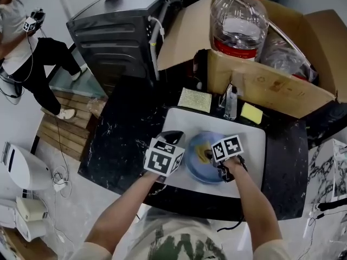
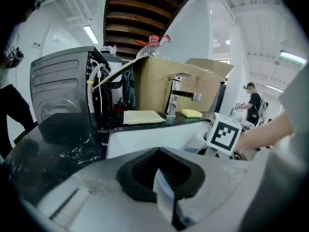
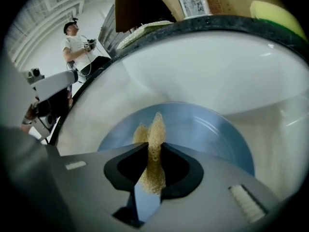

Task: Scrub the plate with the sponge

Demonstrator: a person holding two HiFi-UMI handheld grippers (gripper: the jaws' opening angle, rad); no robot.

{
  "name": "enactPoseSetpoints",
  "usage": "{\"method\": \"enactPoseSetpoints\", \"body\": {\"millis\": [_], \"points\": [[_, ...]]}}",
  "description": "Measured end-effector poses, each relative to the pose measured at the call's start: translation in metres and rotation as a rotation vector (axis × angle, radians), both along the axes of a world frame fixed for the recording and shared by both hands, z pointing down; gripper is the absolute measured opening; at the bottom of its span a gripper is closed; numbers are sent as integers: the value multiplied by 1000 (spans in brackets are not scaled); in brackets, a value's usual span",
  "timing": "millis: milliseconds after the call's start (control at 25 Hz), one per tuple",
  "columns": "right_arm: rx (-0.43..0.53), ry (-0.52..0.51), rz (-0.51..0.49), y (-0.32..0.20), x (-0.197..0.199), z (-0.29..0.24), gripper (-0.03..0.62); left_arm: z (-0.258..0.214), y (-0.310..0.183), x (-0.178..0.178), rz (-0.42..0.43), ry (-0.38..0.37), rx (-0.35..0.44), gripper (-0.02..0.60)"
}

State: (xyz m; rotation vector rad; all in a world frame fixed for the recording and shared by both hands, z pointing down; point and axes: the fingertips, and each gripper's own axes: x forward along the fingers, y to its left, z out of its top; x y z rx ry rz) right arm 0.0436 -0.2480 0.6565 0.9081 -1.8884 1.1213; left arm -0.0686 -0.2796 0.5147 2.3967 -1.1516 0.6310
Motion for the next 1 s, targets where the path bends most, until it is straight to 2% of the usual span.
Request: {"method": "enactPoseSetpoints", "body": {"millis": [600,800,1000], "points": [[-9,172,86,9,70,-3,84,-2,3,7,15,3,6,-2],[31,144,106,10,72,-13,81,-5,5,12,23,6,12,-2],[156,90,125,3,69,-49,81,-11,5,16,14,30,21,-2]]}}
